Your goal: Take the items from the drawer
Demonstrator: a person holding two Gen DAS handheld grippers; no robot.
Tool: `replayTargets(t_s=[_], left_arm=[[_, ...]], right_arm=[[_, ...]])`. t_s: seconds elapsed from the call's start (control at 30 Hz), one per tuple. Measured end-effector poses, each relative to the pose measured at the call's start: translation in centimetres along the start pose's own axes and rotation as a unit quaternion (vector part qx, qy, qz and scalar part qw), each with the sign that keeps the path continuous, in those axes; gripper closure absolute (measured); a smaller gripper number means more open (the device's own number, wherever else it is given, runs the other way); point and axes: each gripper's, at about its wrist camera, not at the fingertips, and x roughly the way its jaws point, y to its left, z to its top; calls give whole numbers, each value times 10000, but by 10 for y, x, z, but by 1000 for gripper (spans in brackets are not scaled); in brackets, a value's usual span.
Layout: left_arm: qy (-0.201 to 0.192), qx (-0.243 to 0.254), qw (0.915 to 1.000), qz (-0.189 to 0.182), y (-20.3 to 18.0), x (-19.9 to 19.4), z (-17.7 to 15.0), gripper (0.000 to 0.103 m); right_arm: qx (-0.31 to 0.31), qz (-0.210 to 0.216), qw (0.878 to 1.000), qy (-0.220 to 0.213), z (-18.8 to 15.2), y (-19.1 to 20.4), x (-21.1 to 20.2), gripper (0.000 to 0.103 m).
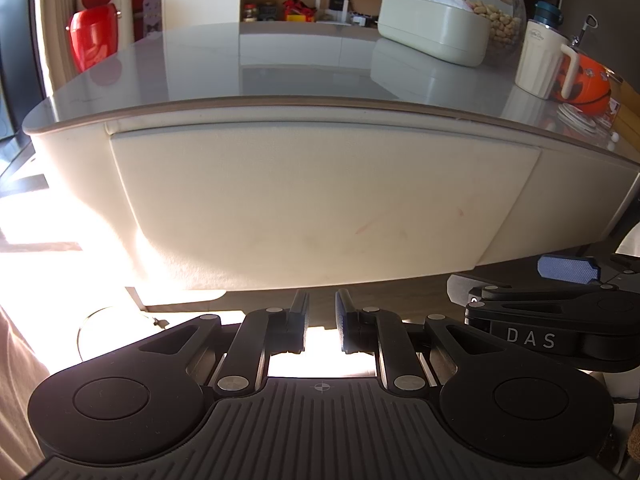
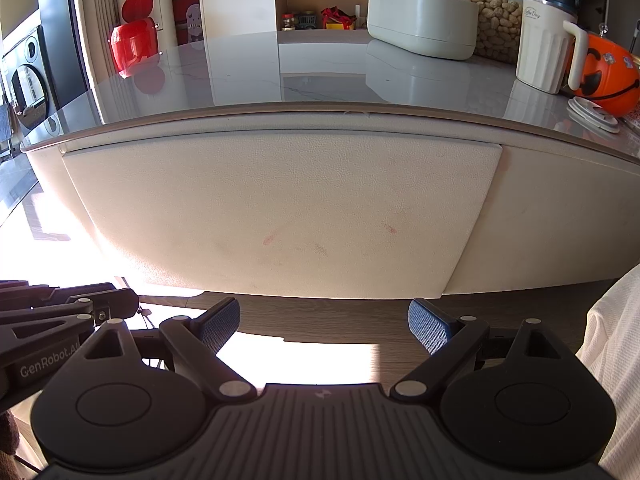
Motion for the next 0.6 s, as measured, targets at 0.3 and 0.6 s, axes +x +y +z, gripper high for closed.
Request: replayTargets(t_s=[0.3,0.6], left_arm=[[-34,-72,10000,-42,5,0,-1,87],[105,-420,9988,-223,16,-2,4,87]], right_arm=[[-34,-23,10000,10,0,2,1,11],[247,85,9996,-79,6,-11,-4,11]])
